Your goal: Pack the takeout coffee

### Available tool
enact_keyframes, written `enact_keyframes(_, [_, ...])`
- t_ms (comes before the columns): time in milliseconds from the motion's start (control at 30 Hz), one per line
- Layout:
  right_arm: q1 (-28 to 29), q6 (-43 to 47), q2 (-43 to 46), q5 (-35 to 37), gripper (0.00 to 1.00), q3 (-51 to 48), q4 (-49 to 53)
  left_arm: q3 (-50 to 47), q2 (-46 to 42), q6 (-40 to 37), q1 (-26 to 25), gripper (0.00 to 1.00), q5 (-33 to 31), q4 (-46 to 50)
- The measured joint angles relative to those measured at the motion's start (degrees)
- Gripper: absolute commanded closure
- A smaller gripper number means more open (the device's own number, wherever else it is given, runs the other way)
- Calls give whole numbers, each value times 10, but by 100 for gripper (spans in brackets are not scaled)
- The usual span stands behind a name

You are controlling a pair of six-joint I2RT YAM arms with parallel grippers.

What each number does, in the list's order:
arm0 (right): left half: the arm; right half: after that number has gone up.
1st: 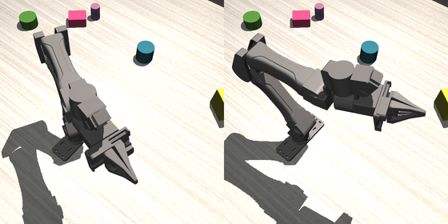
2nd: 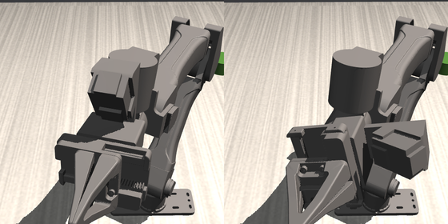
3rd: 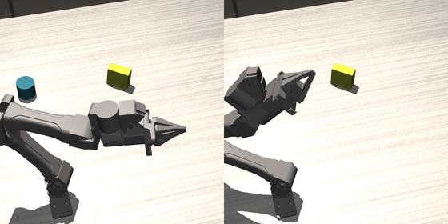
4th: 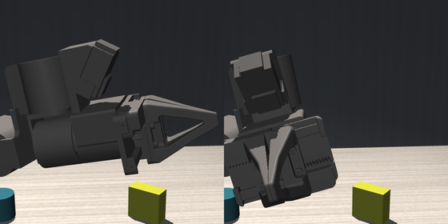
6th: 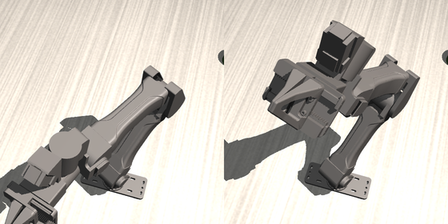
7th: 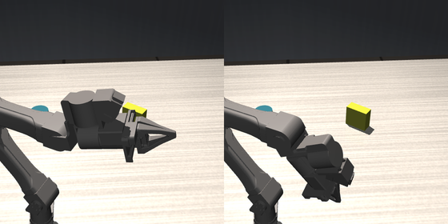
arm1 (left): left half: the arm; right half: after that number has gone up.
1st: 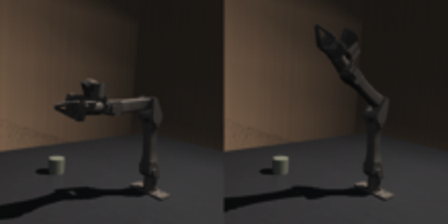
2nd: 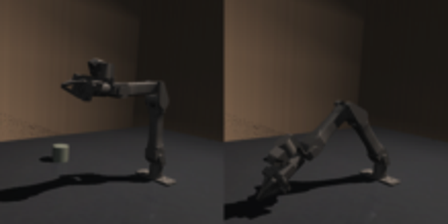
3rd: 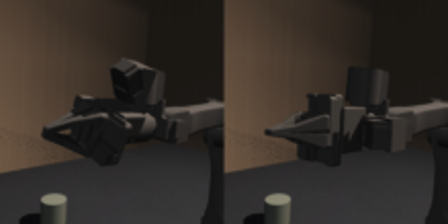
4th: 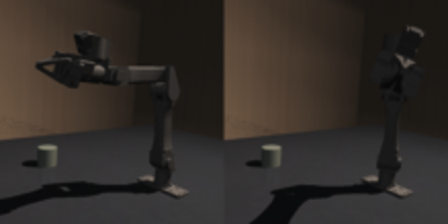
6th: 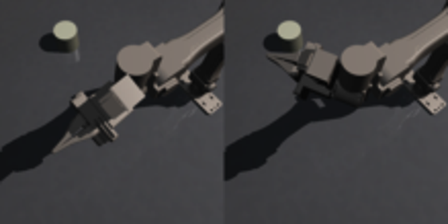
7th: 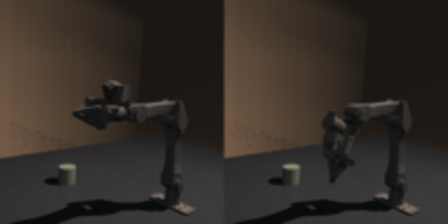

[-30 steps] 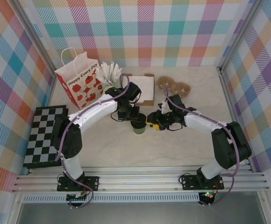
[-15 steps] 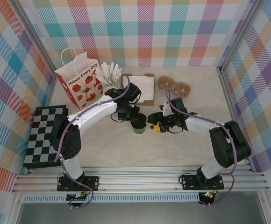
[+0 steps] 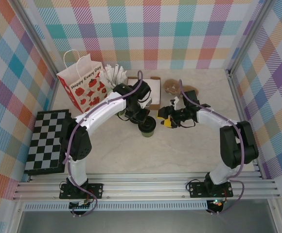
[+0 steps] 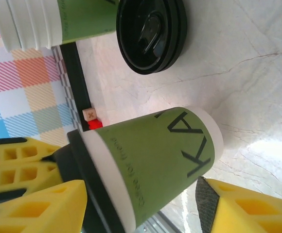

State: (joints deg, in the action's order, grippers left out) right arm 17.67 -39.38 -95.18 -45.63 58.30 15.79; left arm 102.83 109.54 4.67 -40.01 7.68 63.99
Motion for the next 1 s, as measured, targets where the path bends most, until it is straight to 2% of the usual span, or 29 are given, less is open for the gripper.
enact_keyframes(200, [0, 19, -46, -34, 42, 21, 22, 3, 21, -18, 0, 100, 0, 4])
enact_keyframes(467, [8, 29, -52, -50, 40, 23, 23, 1, 30, -17, 0, 100, -1, -3])
enact_keyframes(667, [8, 30, -62, -43, 48, 22, 21, -14, 23, -13, 0, 100, -2, -21])
enact_keyframes(1000, [6, 28, -61, -50, 50, -33, -71, -132, -42, 27, 1, 100, 6, -130])
